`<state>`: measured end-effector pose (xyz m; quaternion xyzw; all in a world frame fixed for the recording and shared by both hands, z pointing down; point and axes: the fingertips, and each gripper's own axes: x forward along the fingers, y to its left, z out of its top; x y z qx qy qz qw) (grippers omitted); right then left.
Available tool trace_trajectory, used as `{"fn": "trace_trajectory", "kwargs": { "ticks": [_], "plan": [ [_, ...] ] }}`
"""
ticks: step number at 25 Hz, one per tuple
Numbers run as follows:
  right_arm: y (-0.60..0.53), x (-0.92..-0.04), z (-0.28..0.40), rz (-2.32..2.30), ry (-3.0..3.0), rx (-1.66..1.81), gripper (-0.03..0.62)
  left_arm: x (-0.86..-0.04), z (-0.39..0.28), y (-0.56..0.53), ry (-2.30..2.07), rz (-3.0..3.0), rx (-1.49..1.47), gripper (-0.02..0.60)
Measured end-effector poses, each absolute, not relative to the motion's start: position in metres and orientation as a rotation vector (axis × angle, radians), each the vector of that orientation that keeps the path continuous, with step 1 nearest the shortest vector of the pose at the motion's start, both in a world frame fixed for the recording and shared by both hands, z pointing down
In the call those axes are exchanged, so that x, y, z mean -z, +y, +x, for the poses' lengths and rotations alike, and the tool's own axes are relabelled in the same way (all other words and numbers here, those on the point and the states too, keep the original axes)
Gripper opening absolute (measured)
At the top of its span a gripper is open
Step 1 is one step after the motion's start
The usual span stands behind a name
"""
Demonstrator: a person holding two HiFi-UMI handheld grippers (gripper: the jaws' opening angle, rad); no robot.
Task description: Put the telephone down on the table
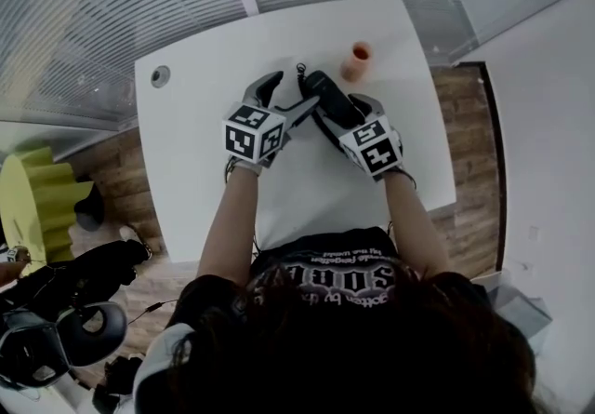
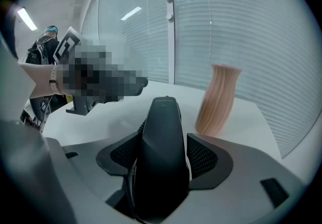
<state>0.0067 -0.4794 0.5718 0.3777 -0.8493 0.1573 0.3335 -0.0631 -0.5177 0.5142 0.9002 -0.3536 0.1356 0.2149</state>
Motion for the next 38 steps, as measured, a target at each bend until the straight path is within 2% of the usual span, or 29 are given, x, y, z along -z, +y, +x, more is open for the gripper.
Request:
{"fn": "trace_trajectory", "kwargs": {
  "ticks": [8,14,18,23,27,38],
  "plan": [
    [-0.475,-0.523,0.012,1.053,-2.332,-0.388,0.291,-0.475,-0.065,-0.495,-1.067,2.561,-0.339,0.38],
    [-0.475,-0.486,0.023,1.157,-2.432,-0.378,0.29,-0.448,-0.06,-0.48,-1.159,2.603,-0.308,0.284],
    [-0.471,-0.47,0.034,1.22,-2.483,-0.366,0.222,-0.439,-0.06,-0.468,-1.232,2.592,-0.282,0.247],
    [-0.463,-0.447,0.047,1.297,-2.514,-0.29,0.111,-0.413,-0.067,-0.458,-1.371,2.571,-0.203,0.155],
    [-0.459,-0.433,0.056,1.391,-2.504,-0.232,0.051,-0.4,-0.073,-0.443,-1.452,2.554,-0.172,0.008],
    [-0.438,-0.411,0.053,1.432,-2.537,-0.143,0.04,-0.377,-0.089,-0.421,-1.612,2.566,-0.16,0.003]
  ]
}}
